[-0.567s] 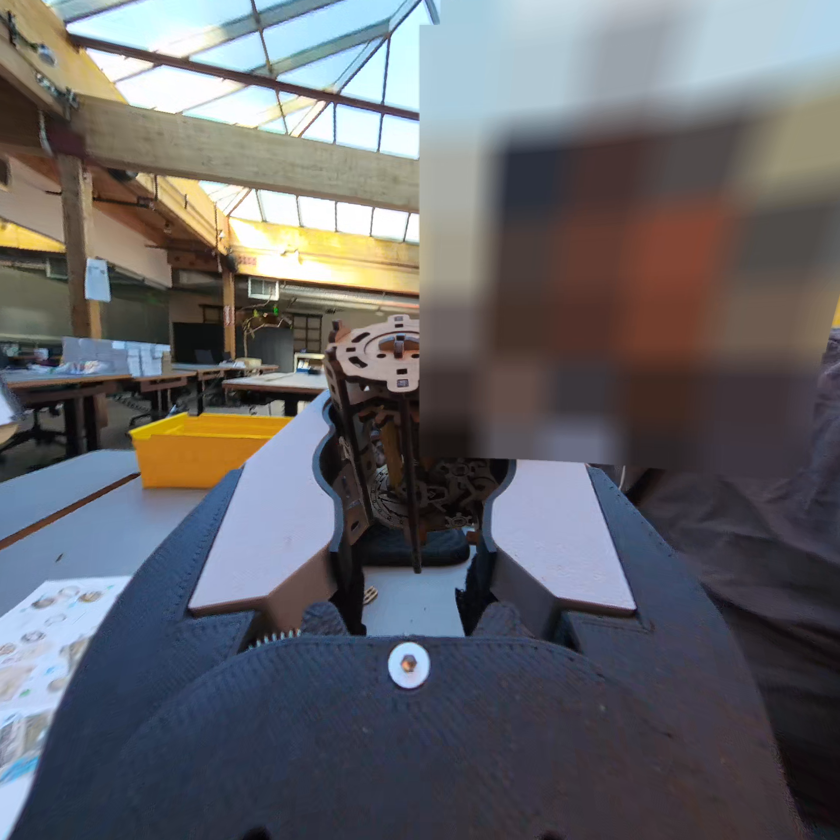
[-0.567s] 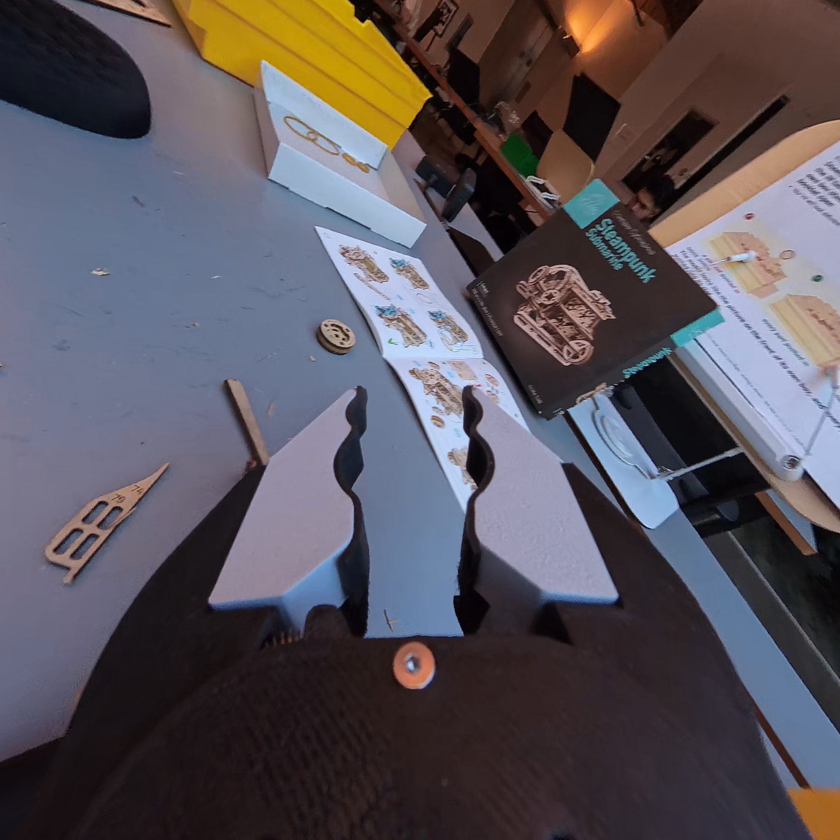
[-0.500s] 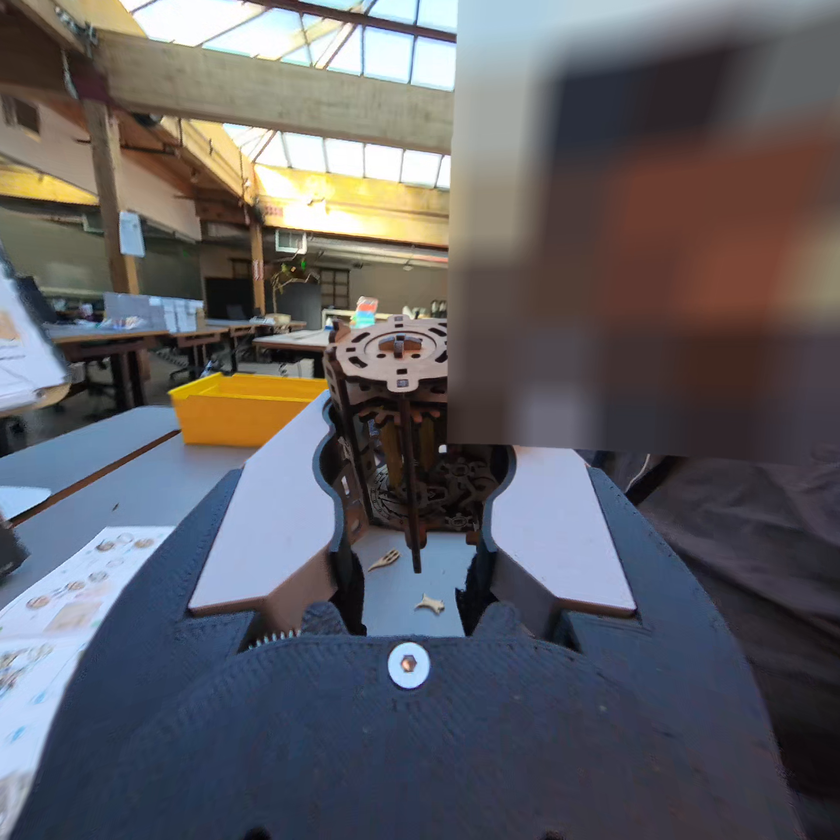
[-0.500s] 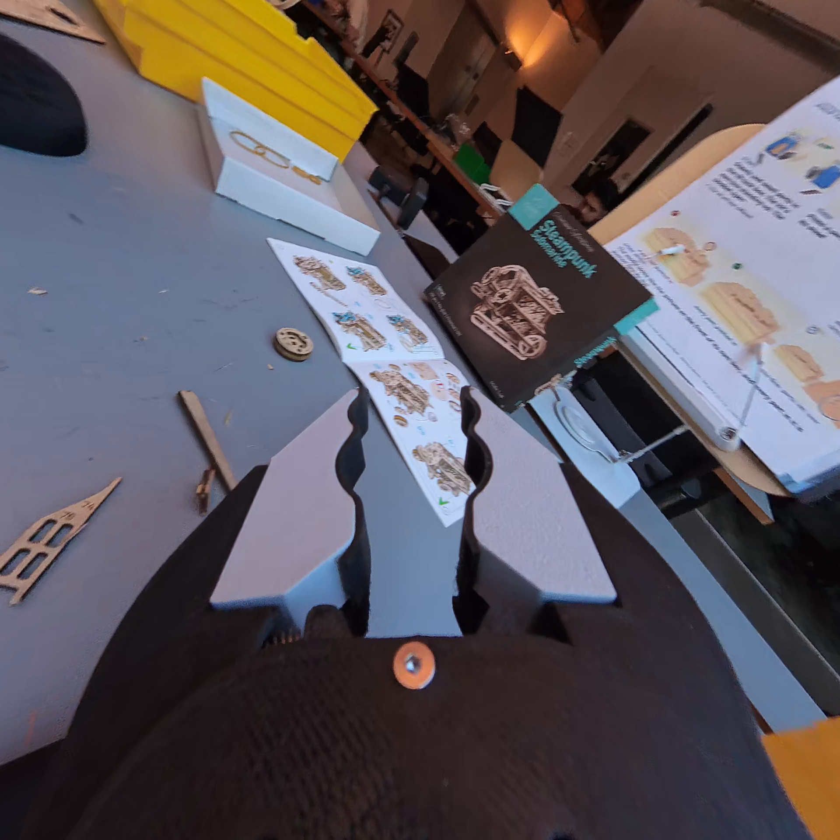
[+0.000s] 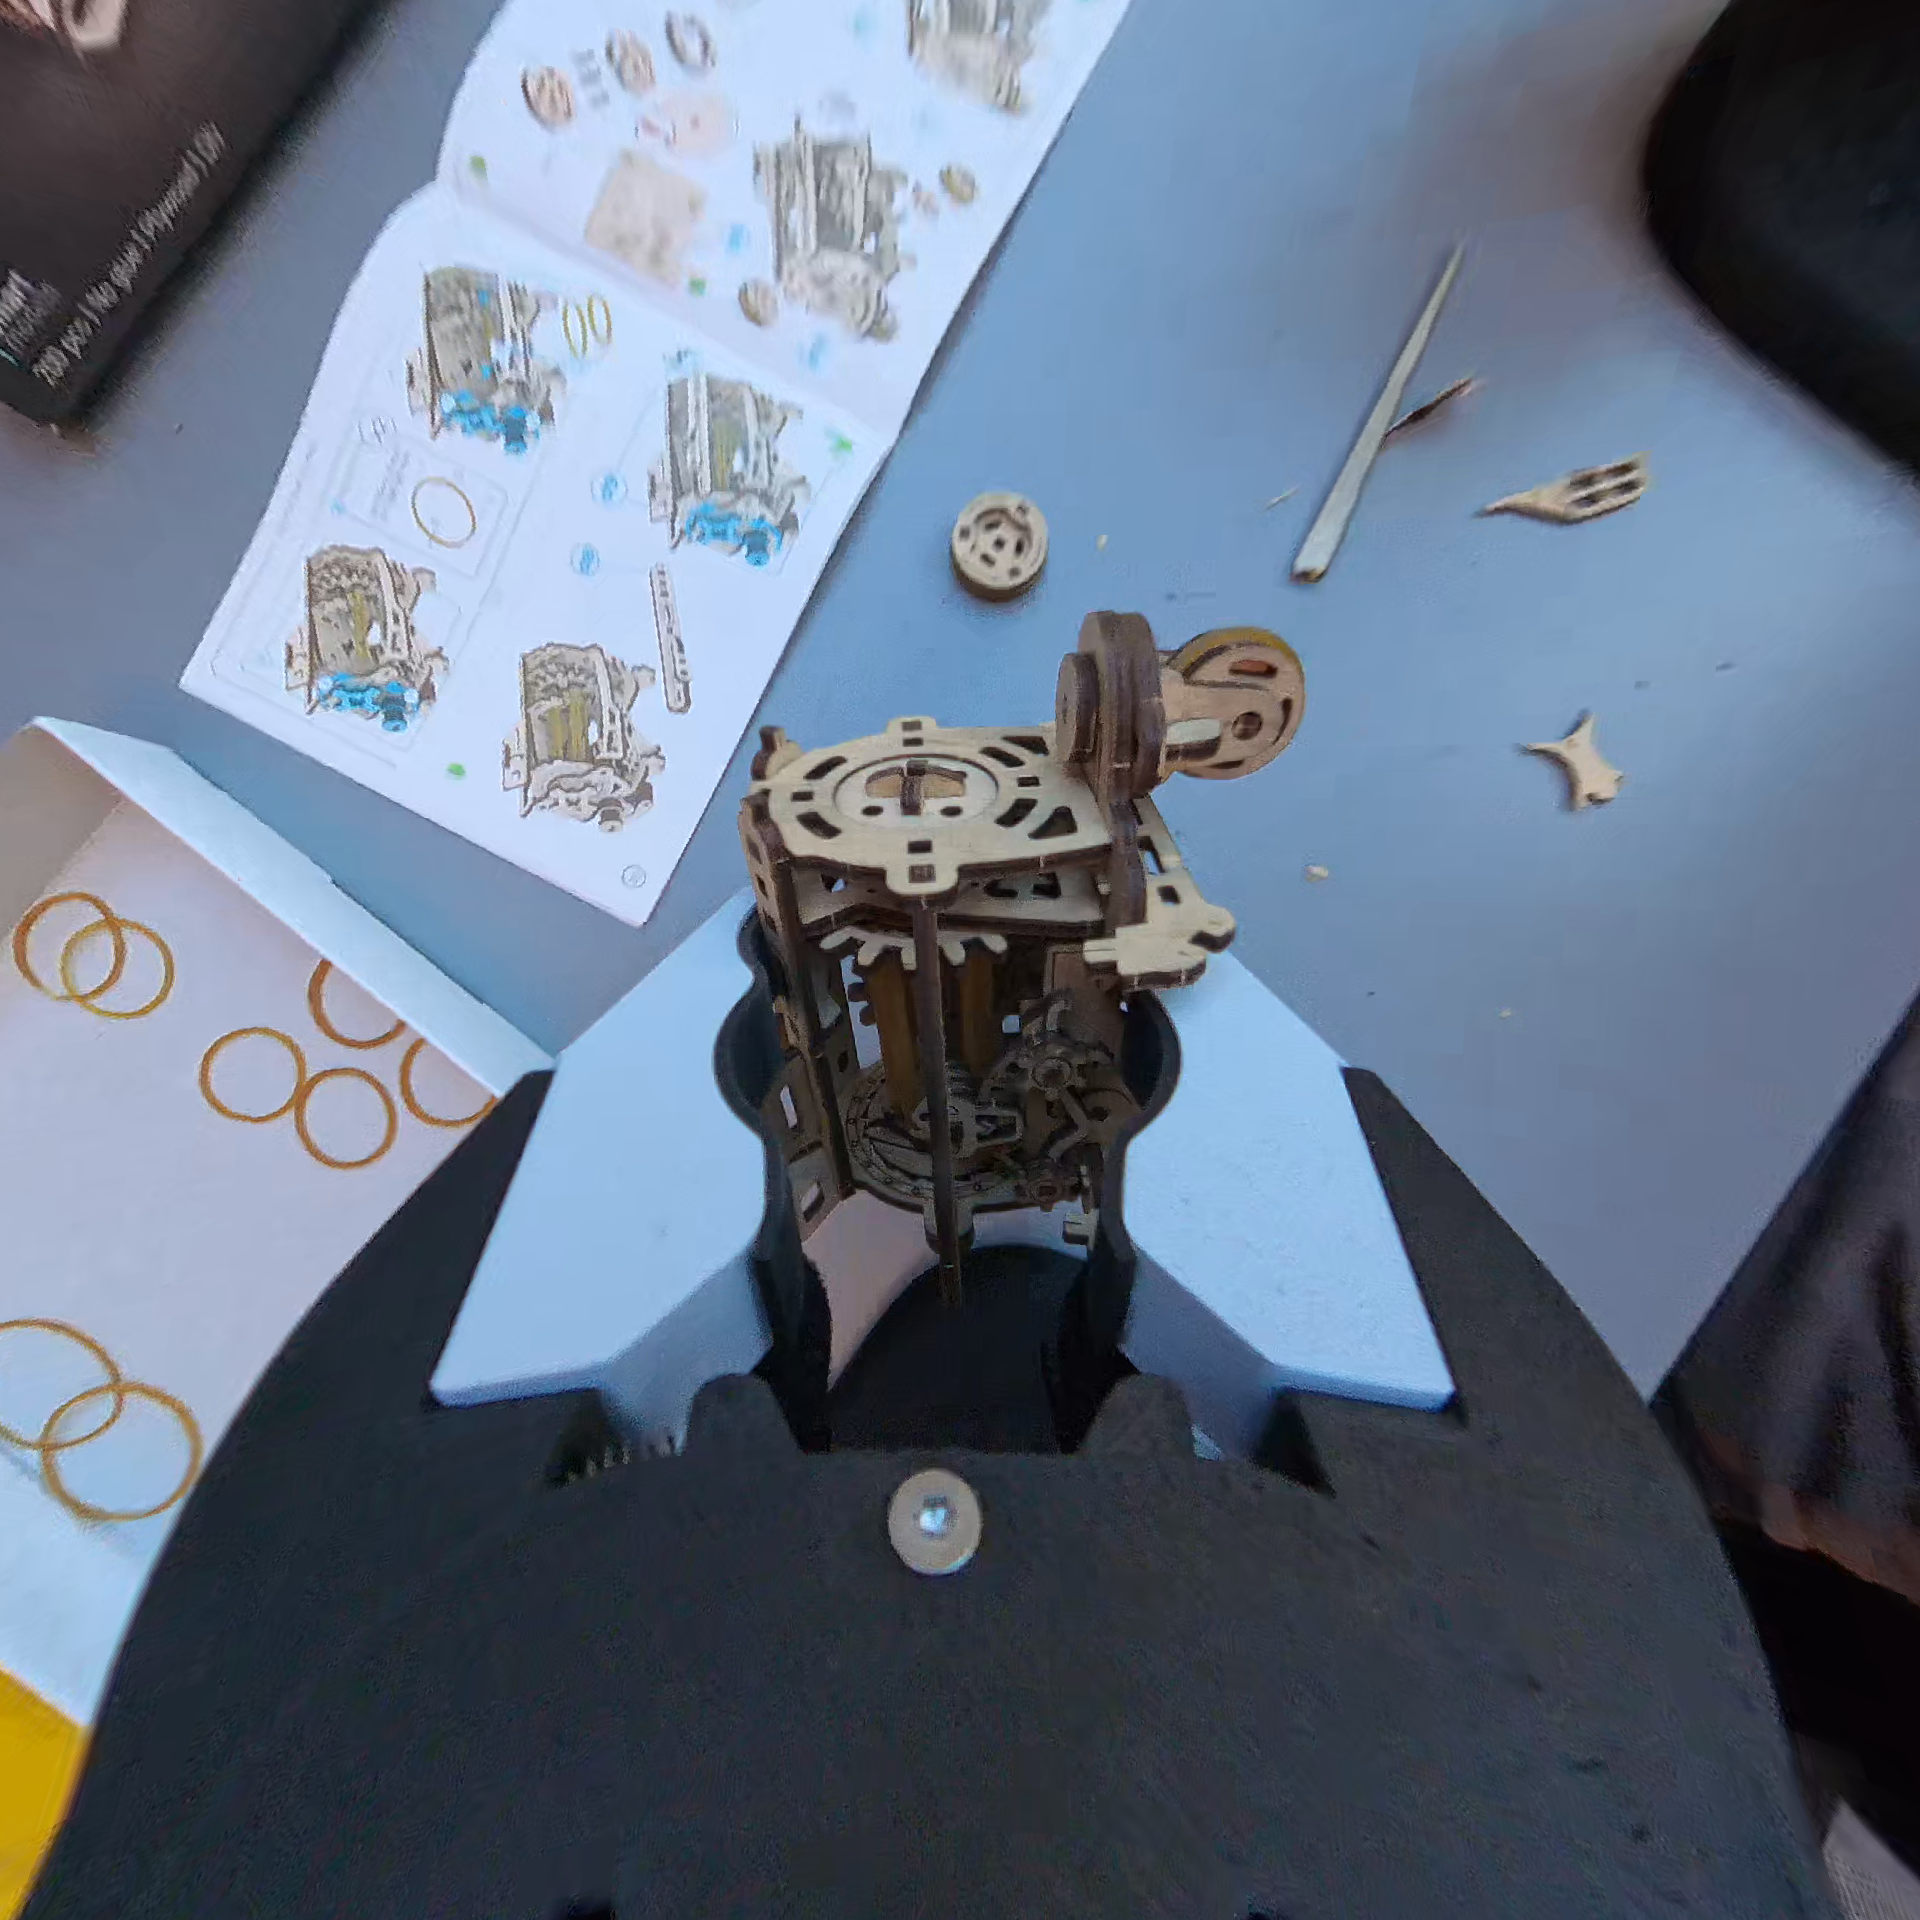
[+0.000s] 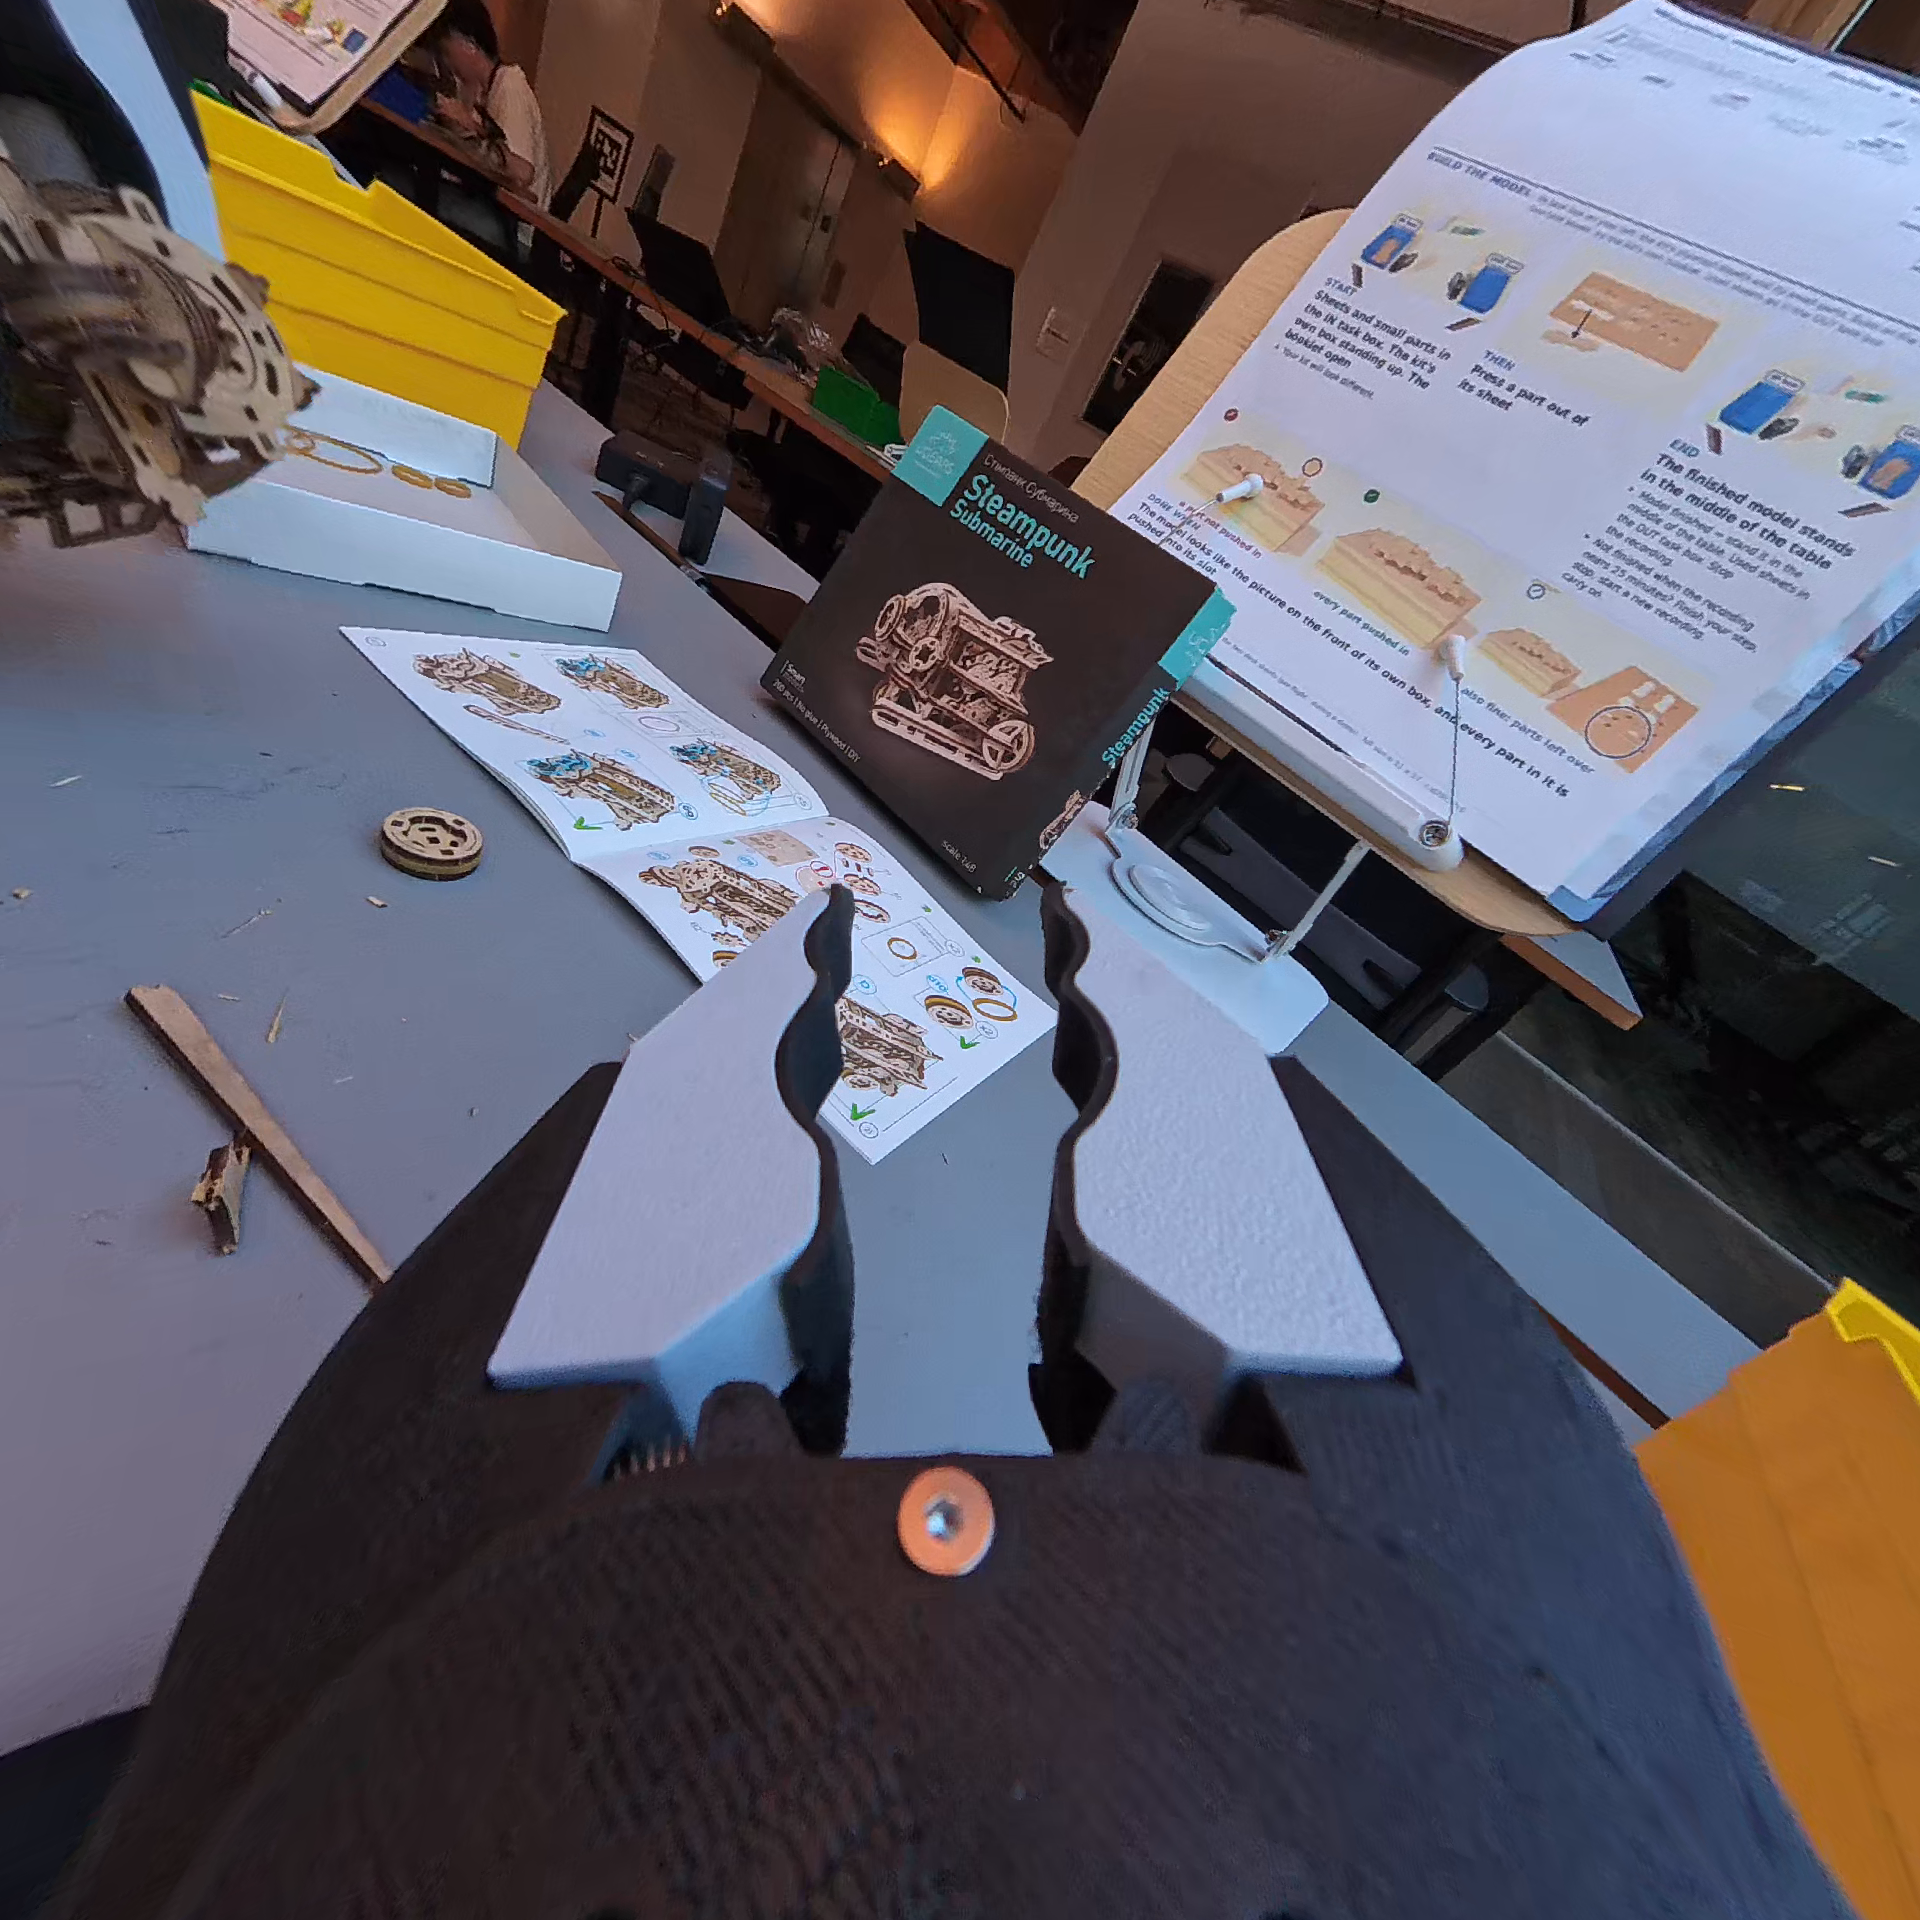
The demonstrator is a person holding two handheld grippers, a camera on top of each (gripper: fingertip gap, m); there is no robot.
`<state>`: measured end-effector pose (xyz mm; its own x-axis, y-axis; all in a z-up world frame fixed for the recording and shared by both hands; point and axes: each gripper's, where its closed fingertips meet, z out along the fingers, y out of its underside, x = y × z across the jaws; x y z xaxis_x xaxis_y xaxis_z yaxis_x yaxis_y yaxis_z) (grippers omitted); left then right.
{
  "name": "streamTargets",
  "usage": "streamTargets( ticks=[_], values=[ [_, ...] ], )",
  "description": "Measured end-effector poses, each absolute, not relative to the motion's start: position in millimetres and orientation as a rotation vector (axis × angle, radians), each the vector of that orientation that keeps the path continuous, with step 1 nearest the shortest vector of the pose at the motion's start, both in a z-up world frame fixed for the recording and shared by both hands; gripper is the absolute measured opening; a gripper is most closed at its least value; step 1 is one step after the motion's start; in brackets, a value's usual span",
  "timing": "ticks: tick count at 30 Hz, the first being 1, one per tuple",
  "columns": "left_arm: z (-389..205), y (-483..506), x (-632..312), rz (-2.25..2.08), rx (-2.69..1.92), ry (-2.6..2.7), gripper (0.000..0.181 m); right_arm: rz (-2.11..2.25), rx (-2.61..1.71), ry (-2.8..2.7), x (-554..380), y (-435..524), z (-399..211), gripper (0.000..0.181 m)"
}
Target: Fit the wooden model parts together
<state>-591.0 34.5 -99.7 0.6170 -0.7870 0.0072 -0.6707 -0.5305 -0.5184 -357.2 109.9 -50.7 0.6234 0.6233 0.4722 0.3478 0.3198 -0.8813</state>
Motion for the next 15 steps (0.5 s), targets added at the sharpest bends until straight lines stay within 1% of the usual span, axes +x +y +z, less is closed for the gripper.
streamTargets(
  ticks=[3, 6, 15],
  values=[
    [-120.6, 43.0, -598.0, -0.102, -2.464, 1.23, 0.064, 0.201, -1.276, -0.982, -361.9, 107.3, -54.7, 0.036],
    [-127.9, 49.9, -597.6, 0.005, -2.496, 1.246, 0.064, 0.195, -1.273, -1.002, -364.0, 105.9, -56.8, 0.036],
    [-117.2, 60.7, -575.6, -0.087, -2.373, 1.237, 0.064, 0.211, -1.281, -1.007, -364.7, 105.6, -58.4, 0.036]
  ],
)
